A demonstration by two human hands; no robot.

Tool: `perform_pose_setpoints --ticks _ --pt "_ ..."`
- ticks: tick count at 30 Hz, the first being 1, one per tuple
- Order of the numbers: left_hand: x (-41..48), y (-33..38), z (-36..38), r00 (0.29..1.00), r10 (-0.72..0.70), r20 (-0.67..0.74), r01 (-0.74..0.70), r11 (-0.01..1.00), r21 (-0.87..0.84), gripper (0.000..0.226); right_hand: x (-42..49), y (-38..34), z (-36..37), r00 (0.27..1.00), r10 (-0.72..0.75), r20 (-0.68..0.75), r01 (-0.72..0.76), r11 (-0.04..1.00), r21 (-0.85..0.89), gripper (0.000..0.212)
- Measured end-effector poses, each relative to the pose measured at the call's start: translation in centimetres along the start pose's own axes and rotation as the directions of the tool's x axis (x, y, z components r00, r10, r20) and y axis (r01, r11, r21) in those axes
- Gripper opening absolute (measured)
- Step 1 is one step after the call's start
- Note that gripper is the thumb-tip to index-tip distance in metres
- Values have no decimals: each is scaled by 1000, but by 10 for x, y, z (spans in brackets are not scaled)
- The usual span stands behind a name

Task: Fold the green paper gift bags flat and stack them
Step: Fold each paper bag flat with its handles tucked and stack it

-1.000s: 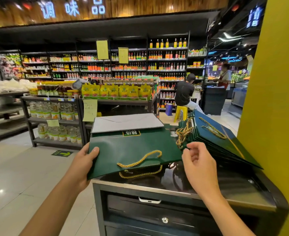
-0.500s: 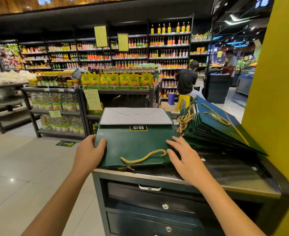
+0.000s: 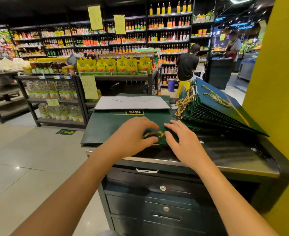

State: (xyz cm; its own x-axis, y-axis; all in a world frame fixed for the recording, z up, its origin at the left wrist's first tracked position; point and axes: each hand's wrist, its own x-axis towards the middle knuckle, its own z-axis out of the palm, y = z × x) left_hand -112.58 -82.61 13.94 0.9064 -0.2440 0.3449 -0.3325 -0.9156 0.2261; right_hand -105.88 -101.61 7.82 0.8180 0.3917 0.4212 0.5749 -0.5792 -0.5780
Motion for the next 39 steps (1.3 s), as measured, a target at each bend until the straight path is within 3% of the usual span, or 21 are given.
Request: perform_pose_setpoints --ticks 3,8,13,16,18,20,22,24,27,30,39 --pt "16 1 10 999 0 51 0 1000 4 42 -1 1 -1 1000 -1 -1 1 1000 -11 45" --pt "24 -1 11 999 18 33 -16 997 -73 9 1 0 -1 1000 -7 -9 7 1000 15 42" --pt "21 -6 8 996 -87 -32 67 913 -402 11 1 1 -3 1000 1 -16 -1 1000 15 40" --pt "19 -4 0 971 -219 -94 106 749 -653 8 2 0 -3 1000 15 -1 -15 1000 18 40" --pt "20 -4 -7 947 -315 -62 121 528 -841 7 2 -1 -4 1000 18 -3 -18 1000 20 40" --pt "20 -8 -11 929 -369 -32 109 355 -928 8 2 -2 -5 1000 26 -13 -25 999 38 40" --pt "19 -11 -10 925 -379 -24 97 297 -950 9 2 -2 -6 999 30 -16 -30 998 47 40" --pt "16 -14 -8 922 -387 -28 120 354 -927 8 1 -2 -5 1000 27 -9 -26 999 38 40" --pt "10 -23 -13 922 -377 -87 179 614 -768 10 1 -2 -5 1000 24 -4 -23 999 35 40" --pt "-1 -36 -27 929 -353 -113 223 776 -590 15 1 -3 -6 1000 13 -5 -13 999 30 40" --pt "-57 -69 -56 973 -211 88 225 953 -202 23 1 -4 -6 1000 8 -5 -8 1000 17 40"
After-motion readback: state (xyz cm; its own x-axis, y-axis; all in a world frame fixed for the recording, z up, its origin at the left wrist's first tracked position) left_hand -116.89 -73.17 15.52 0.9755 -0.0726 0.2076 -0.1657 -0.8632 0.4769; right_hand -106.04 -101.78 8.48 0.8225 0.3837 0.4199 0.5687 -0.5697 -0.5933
